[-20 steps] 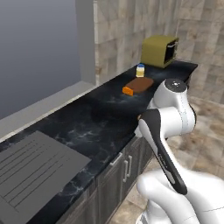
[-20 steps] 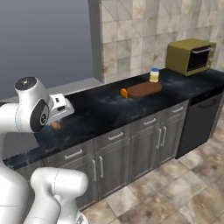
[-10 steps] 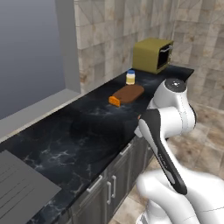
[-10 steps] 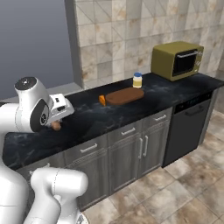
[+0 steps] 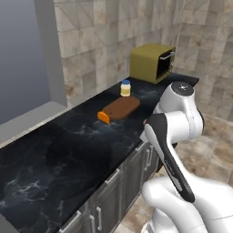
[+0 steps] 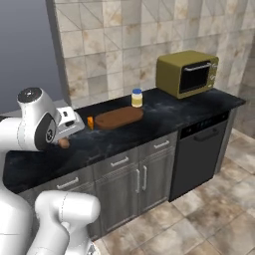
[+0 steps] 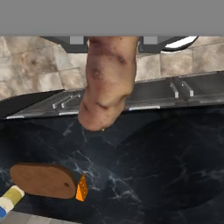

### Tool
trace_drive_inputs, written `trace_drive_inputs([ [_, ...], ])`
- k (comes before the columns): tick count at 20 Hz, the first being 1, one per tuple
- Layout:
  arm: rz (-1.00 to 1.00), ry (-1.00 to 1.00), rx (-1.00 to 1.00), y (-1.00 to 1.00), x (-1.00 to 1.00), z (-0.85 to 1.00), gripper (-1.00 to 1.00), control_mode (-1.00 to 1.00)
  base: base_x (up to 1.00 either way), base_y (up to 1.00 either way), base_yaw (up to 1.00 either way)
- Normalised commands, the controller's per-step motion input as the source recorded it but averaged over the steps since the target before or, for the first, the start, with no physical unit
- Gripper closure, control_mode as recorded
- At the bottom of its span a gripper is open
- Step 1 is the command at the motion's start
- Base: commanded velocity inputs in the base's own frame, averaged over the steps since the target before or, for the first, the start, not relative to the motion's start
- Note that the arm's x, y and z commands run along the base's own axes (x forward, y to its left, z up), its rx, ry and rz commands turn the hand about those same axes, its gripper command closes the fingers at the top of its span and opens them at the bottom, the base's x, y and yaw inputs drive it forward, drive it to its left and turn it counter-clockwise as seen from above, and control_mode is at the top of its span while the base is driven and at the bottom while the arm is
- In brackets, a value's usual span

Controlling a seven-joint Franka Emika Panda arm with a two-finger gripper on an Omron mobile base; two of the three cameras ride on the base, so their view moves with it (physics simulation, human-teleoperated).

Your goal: Retrieve the reheated potato from the microwave, then place the potato, cheese, and condiment on the cutting board.

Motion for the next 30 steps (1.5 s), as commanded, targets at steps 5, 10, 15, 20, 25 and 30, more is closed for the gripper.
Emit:
trace_drive_inputs([
  [5,0.0,0.0,0.0,0.0,0.0,0.0,1.0,1.0,0.49,-0.48,0.06],
  [10,0.0,0.0,0.0,0.0,0.0,0.0,1.0,1.0,0.49,-0.47,0.08],
  [15,0.0,0.0,0.0,0.0,0.0,0.0,1.0,1.0,0.45,-0.45,0.15],
  [20,0.0,0.0,0.0,0.0,0.0,0.0,1.0,1.0,0.43,-0.43,0.19],
  [25,0.0,0.0,0.0,0.0,0.0,0.0,1.0,1.0,0.41,-0.39,0.25],
  [30,0.0,0.0,0.0,0.0,0.0,0.0,1.0,1.0,0.38,-0.34,0.36],
])
